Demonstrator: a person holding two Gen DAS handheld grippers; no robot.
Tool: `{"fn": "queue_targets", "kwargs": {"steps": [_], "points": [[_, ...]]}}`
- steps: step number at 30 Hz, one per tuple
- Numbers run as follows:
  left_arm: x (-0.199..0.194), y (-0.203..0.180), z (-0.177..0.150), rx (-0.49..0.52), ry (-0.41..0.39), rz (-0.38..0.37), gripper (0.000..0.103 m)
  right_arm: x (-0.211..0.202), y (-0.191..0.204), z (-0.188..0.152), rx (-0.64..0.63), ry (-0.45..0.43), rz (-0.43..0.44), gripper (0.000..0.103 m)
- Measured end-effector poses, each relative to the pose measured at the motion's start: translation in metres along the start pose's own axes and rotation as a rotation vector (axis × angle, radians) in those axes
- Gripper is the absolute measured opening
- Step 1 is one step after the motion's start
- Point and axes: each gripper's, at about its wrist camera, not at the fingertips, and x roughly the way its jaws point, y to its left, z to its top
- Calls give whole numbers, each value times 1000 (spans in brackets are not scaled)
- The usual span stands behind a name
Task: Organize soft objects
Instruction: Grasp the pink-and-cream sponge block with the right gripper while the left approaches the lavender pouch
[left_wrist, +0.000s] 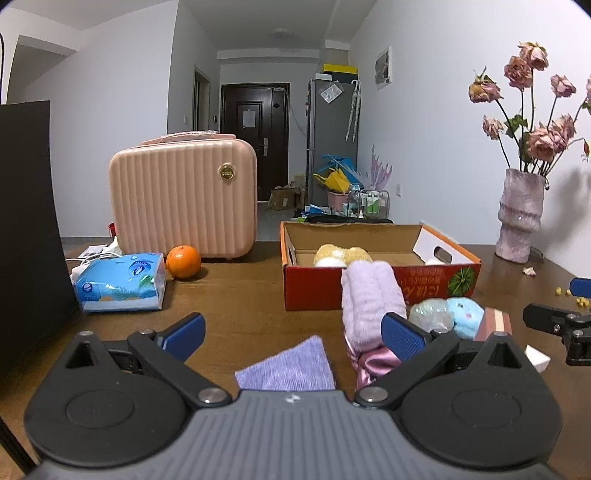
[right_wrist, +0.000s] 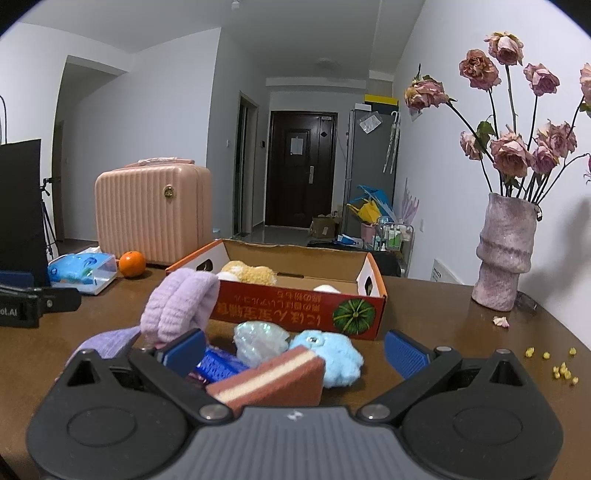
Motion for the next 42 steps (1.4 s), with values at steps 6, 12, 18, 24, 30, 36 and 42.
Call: {"fn": "queue_targets", "kwargs": {"steps": [6, 12, 18, 24, 30, 36, 42], "points": [[-3, 0, -7, -3, 5, 2, 103, 3, 13, -8, -22, 28, 6, 103], [2, 2, -10, -11, 24, 12, 103, 20, 28, -20, -19, 84, -51, 103], [8, 1, -17, 12, 51, 15, 103, 42, 42, -28, -7, 135, -120, 103], [12, 5, -20, 20, 69, 24, 103, 63, 56, -35, -18, 172, -202, 99], [12, 8, -21, 5, 74, 25, 103, 73, 41, -35, 27, 204, -263, 94], [15, 9, -23, 1, 92, 27, 103, 78, 27, -37, 47, 228, -282, 81], [17, 8, -23, 0, 103, 25, 103, 82, 16, -38, 61, 223, -251, 63]]}}
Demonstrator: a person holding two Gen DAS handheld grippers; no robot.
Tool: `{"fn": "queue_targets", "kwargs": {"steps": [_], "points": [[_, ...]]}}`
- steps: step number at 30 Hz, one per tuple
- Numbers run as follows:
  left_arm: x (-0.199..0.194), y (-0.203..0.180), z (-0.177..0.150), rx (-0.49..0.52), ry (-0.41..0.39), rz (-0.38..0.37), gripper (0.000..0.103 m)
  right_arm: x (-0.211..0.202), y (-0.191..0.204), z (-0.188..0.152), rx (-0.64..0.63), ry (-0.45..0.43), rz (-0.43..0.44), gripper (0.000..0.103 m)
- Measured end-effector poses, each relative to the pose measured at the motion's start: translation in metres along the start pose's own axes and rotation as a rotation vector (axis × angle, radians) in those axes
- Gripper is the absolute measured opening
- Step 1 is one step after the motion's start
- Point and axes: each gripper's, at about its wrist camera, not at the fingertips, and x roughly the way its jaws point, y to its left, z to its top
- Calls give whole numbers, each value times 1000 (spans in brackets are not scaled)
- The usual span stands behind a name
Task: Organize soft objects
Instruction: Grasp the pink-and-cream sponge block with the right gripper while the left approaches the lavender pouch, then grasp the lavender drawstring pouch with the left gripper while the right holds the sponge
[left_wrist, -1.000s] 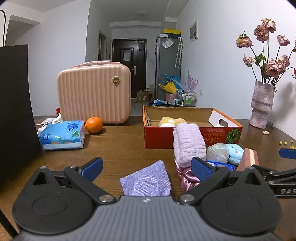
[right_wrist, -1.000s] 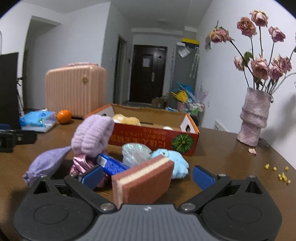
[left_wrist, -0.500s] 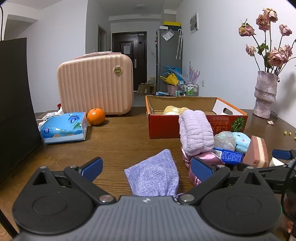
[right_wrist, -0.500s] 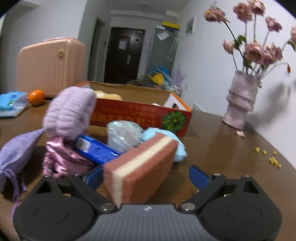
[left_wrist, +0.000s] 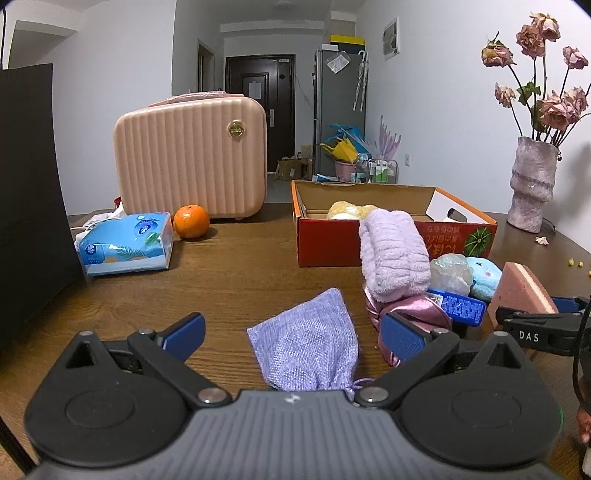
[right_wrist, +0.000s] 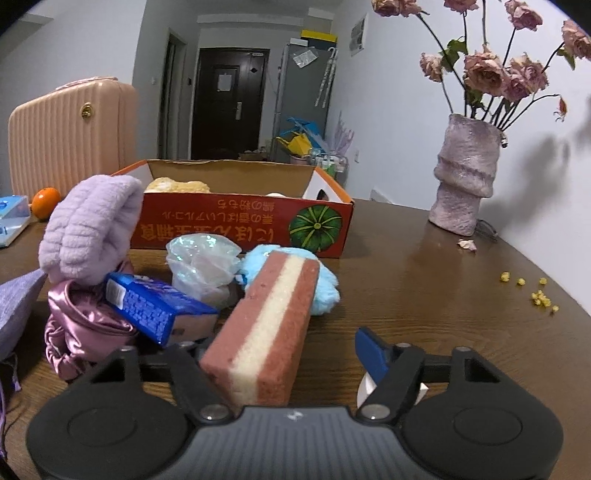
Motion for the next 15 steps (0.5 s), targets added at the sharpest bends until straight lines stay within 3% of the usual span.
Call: {"fn": "queue_targets", "kwargs": {"steps": [2, 4, 10, 15], "points": [[1, 0, 0, 0, 3, 0, 103, 4, -3, 0, 2, 17, 27, 41], [2, 0, -1, 1, 8, 4, 103, 6, -4, -1, 7, 38, 47, 32], [7, -1, -2, 3, 23, 12, 103, 3, -5, -1, -4, 25, 68, 31], [9, 1, -3, -5, 32, 17, 103, -9, -9, 0, -2, -39, 84, 31]]}}
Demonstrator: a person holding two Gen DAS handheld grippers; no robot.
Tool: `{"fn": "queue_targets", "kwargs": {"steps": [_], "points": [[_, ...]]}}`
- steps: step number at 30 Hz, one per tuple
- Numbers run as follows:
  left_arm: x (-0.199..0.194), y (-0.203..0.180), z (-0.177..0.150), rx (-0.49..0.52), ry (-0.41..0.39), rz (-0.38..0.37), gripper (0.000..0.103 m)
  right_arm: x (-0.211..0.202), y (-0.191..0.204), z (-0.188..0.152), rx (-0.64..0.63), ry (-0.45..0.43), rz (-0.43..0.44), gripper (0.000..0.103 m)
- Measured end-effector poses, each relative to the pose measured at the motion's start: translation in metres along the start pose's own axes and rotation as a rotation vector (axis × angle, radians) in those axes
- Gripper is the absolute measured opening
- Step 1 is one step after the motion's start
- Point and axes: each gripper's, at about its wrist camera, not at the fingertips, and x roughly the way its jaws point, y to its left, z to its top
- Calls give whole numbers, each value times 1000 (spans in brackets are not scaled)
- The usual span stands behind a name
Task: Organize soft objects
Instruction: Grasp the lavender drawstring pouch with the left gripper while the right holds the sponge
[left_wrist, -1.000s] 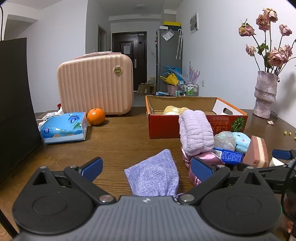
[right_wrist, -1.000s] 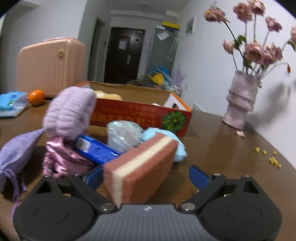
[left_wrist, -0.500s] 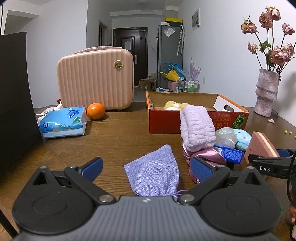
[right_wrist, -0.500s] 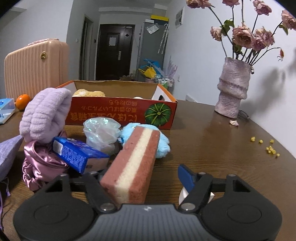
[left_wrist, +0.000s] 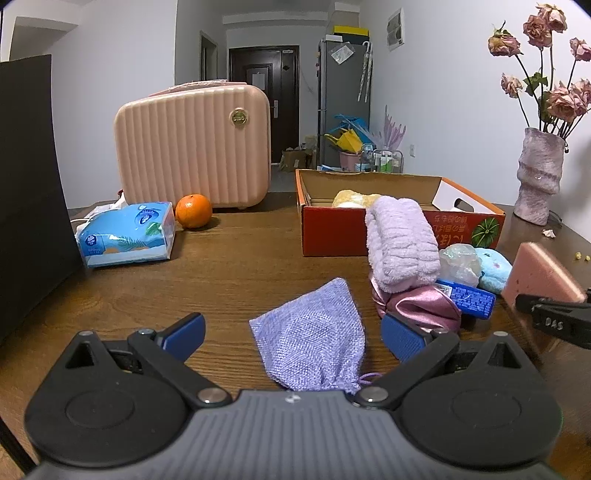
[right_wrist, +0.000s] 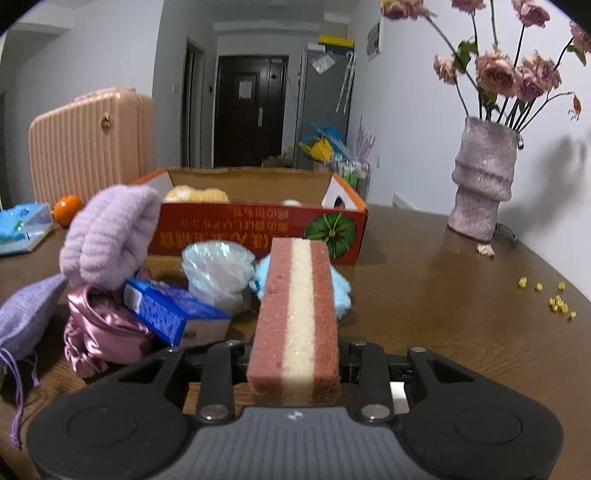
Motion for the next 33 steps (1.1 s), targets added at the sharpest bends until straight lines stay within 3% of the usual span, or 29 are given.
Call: {"fn": "queue_targets", "kwargs": {"steps": [9, 21, 29, 31, 33], "points": [[7, 20, 4, -100, 39, -10, 103, -19, -20, 8, 31, -97, 15, 31], [35, 0, 3, -74, 117, -19, 103, -22, -48, 8, 48, -137, 15, 31], [67, -6, 0, -63, 176, 44, 103, -19, -64, 7, 60, -135, 49, 31], [73, -5, -3, -64, 194, 57, 102, -18, -67, 7, 72, -125, 65, 31], [78, -2, -4, -70, 217, 56, 93, -20, -67, 7, 80, -126, 80, 31]]}}
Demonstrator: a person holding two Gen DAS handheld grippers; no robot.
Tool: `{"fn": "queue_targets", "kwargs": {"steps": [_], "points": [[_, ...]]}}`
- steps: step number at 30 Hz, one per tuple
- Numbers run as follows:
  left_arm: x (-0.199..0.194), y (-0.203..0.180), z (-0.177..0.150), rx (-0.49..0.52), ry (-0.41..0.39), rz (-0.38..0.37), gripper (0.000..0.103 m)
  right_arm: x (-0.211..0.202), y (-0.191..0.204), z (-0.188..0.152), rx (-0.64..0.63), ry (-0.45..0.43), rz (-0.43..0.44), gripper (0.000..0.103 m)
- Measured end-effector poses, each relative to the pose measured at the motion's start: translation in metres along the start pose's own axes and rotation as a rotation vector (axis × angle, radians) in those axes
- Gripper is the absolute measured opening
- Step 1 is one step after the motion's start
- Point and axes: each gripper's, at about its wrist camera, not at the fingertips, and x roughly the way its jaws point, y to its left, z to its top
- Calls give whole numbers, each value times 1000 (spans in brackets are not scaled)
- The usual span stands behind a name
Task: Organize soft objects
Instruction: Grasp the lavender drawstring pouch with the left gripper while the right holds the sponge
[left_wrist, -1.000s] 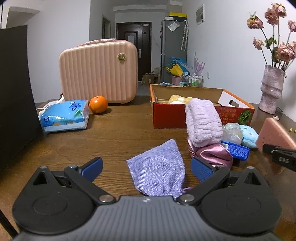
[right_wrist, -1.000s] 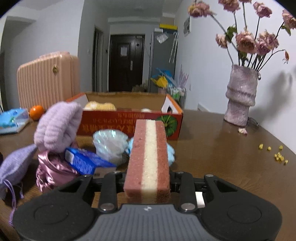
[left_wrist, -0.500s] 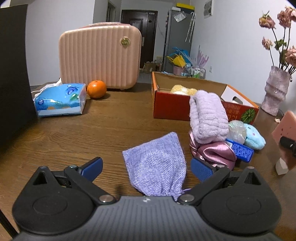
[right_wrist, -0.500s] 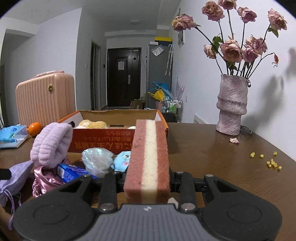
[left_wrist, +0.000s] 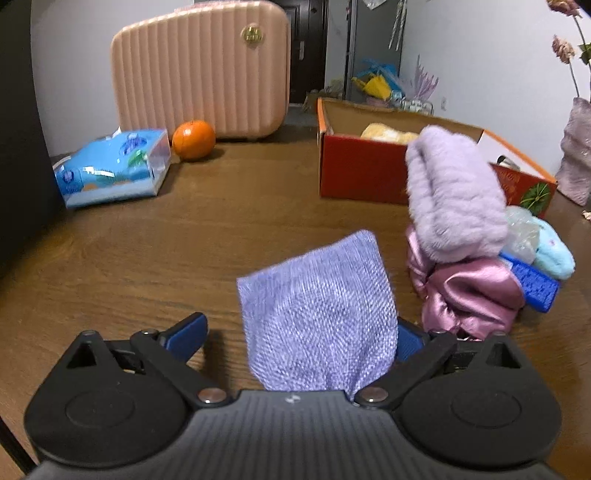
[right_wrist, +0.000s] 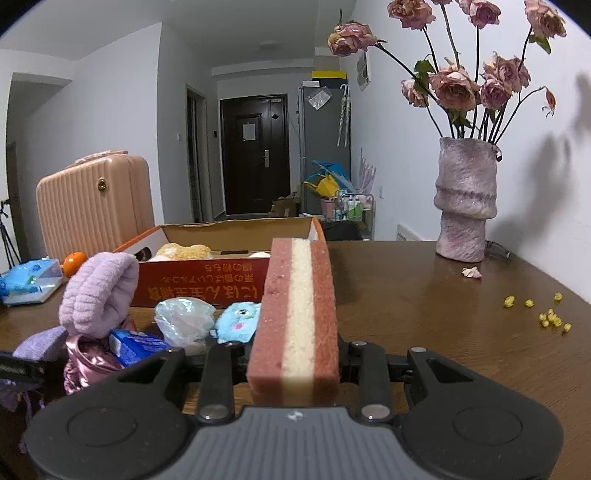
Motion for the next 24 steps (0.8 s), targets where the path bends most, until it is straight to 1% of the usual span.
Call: {"fn": "queue_targets", "kwargs": {"steps": [2, 7, 9, 11, 15, 19, 24], "points": [[2, 1, 0, 4, 0, 3, 89, -2, 1, 0, -1, -10, 10, 31], [1, 2, 0, 14, -14, -17, 72, -3, 4, -1, -14, -28, 16, 31], [0, 1, 0, 25, -20, -16, 57, -2, 6, -3, -20, -33, 4, 31], [-2, 3, 0, 21, -22, -38, 50, -1, 8, -4, -32, -39, -9, 31], [-5, 3, 1, 21, -25, -51, 46, 1, 12, -7, -57, -41, -27, 31], [-8, 2, 0, 29, -26, -55, 45, 5, 13, -10, -70, -30, -49, 31], [-22, 5, 2, 20, -65, -69, 45, 4, 9, -9, -58, -38, -69, 31]]}}
